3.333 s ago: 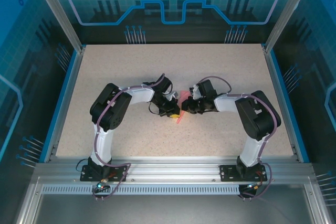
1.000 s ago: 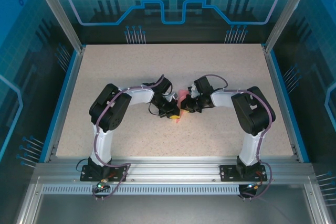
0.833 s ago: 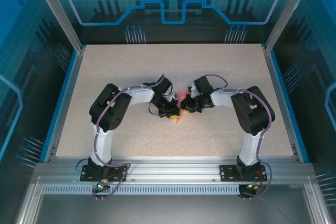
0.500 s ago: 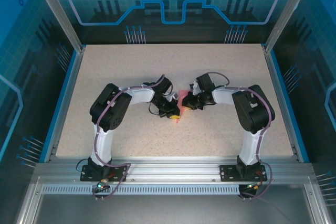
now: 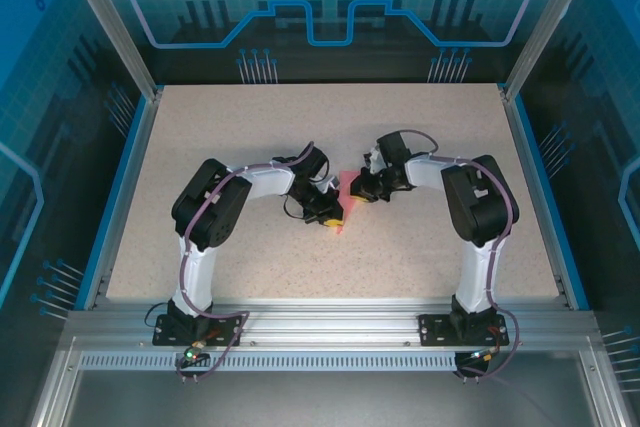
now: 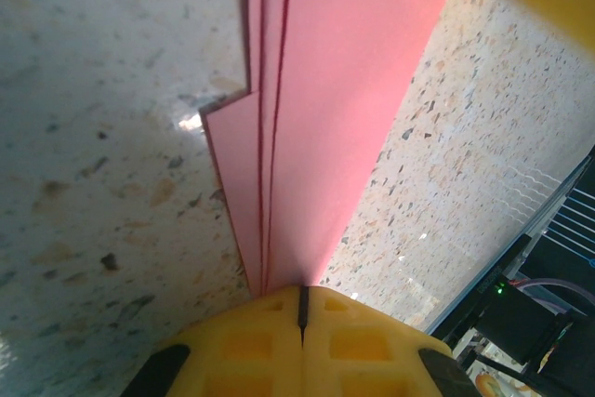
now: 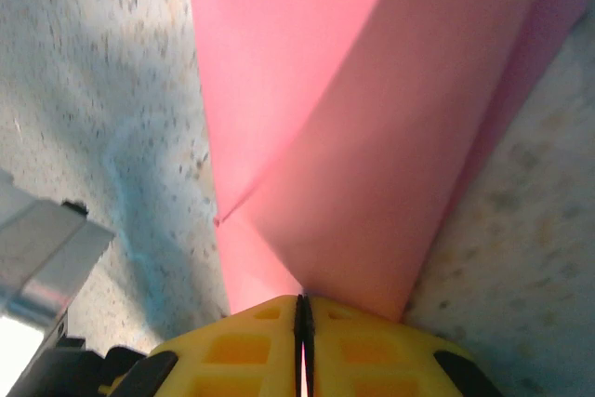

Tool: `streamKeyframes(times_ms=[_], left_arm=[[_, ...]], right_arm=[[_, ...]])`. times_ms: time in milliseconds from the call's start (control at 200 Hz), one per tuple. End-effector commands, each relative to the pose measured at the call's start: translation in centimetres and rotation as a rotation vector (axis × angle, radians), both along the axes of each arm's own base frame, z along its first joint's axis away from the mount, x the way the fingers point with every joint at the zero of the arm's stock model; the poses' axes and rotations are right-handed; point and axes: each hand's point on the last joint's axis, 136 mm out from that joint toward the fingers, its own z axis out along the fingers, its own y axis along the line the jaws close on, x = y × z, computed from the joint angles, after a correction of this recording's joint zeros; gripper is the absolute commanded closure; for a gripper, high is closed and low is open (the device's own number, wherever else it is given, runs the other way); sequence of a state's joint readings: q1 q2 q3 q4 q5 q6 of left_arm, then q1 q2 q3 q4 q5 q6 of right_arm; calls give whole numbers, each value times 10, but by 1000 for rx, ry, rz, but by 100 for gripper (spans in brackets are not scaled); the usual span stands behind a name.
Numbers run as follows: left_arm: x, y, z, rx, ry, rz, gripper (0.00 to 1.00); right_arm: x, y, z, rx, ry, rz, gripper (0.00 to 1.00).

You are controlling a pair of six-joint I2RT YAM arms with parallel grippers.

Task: Fold a paper plane with a square sheet of paper (fold left side to right side)
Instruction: Fold the wing for the fifth time at the center of the table.

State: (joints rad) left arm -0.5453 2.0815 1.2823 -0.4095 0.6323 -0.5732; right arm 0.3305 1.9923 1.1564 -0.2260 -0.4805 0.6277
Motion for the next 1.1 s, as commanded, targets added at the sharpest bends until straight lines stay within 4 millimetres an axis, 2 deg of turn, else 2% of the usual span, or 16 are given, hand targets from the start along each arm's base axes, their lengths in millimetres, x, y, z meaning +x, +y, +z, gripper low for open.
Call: streamKeyframes(times_ms=[0, 260, 860, 1095], left_arm=[[-25, 26, -42, 161, 106, -4, 100], [-25, 26, -43, 162, 107, -6, 100], [-24, 26, -41, 160, 105, -6, 100], [-23, 24, -39, 152, 94, -8, 100]], right_arm=[[29, -24, -3, -51, -52, -50, 88], [43, -31, -9, -57, -44, -60, 88], [80, -64, -19, -70, -25, -125, 88], [101, -76, -15, -55, -29, -147, 88]])
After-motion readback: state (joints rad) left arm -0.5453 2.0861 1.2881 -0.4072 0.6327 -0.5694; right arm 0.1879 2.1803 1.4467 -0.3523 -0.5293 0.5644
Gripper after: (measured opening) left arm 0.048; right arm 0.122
